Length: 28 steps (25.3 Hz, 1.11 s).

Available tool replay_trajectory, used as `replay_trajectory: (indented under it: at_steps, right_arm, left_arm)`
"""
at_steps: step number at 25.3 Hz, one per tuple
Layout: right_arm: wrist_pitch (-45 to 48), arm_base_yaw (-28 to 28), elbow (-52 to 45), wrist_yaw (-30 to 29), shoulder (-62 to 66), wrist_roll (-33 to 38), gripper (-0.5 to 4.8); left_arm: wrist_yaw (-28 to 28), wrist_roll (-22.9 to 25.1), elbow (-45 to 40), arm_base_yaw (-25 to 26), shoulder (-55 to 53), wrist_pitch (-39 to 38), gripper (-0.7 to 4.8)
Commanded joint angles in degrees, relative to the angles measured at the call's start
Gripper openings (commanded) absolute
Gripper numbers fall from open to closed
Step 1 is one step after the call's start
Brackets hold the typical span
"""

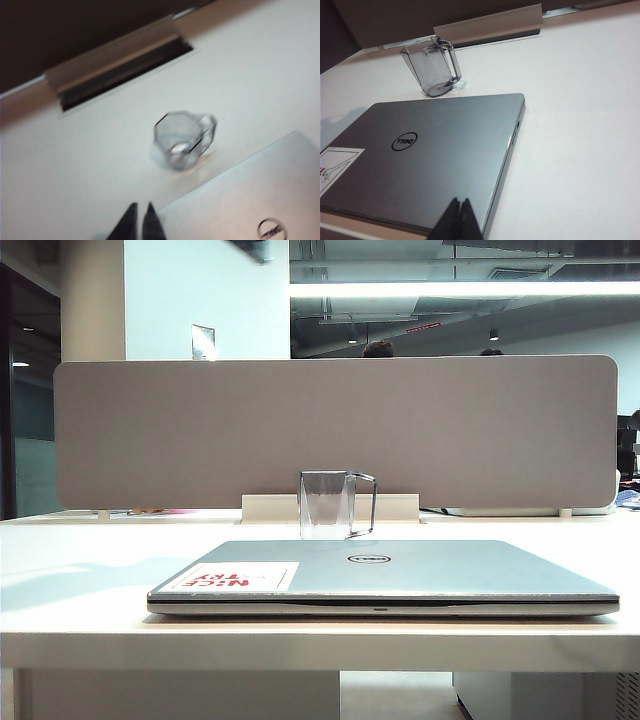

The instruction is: Pick up the water cup and place it on the side of the laptop away from you.

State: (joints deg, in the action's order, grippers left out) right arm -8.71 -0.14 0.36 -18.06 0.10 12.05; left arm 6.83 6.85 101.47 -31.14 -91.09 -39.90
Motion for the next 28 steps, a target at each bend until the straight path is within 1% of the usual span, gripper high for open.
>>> replay_trajectory:
  at_steps: [1, 2, 3, 10, 12, 14, 17, 19, 20, 21, 25, 26, 28]
  right_arm:
    - [0.63, 0.02, -0.33, 0.09, -0.09, -0.04, -0.01]
    - [0.63, 0.02, -0.33, 0.09, -0.09, -0.04, -0.01]
    - [0.63, 0.02, -0.33, 0.09, -0.09, -0.04, -0.01]
    - [0.63, 0.0, -0.33, 0.09, -0.11, -0.07, -0.01]
    - [0.66, 0.0, -0.33, 0.09, -0.11, -0.04, -0.01]
    - [0.66, 0.0, -0.33, 0.09, -0.11, -0.04, -0.01]
    - [0.66, 0.0, -0.33, 0.09, -0.11, -0.04, -0.01]
    - [0.66, 0.0, -0.35, 0.09, -0.09, -0.04, -0.01]
    - [0.68, 0.0, -0.33, 0.09, -0.11, -0.04, -0.01]
    - [0.7, 0.0, -0.33, 0.09, -0.09, -0.04, -0.01]
    - [0.76, 0.02, -0.35, 0.07, -0.11, -0.04, -0.01]
    - [0.76, 0.02, -0.33, 0.09, -0.11, -0.04, -0.01]
    - [0.76, 0.0, -0.33, 0.09, -0.11, -0.04, -0.01]
  left_arm:
    - [-1.84, 0.11, -9.62, 3.63, 7.13, 2.8, 0.14]
    - [-1.99, 0.2, -15.02, 5.42, 10.67, 5.35, 0.14]
    - [-2.01, 0.2, -18.49, 6.27, 12.83, 6.99, 0.14]
    - [-1.97, -1.55, -38.56, 10.36, 26.62, 17.14, 0.14]
    - [-1.88, -1.55, -44.09, 10.51, 30.6, 20.55, 0.14]
    - [-1.53, -1.53, -52.3, 10.49, 37.11, 24.41, 0.14]
    - [-1.55, -2.08, -57.9, 10.47, 41.88, 25.86, 0.15]
    - [-1.49, -3.98, -62.05, 10.54, 45.64, 26.93, 0.15]
    - [0.02, -4.07, -66.73, 10.99, 50.38, 28.92, 0.15]
    - [-0.07, -4.04, -70.71, 11.3, 54.1, 31.39, 0.15]
    - [0.02, -5.01, -82.03, 11.89, 64.28, 37.64, 0.15]
    - [-0.2, -6.71, -84.76, 12.63, 66.86, 38.95, 0.16]
    - [-0.24, -11.06, -87.25, 13.86, 69.09, 39.65, 0.16]
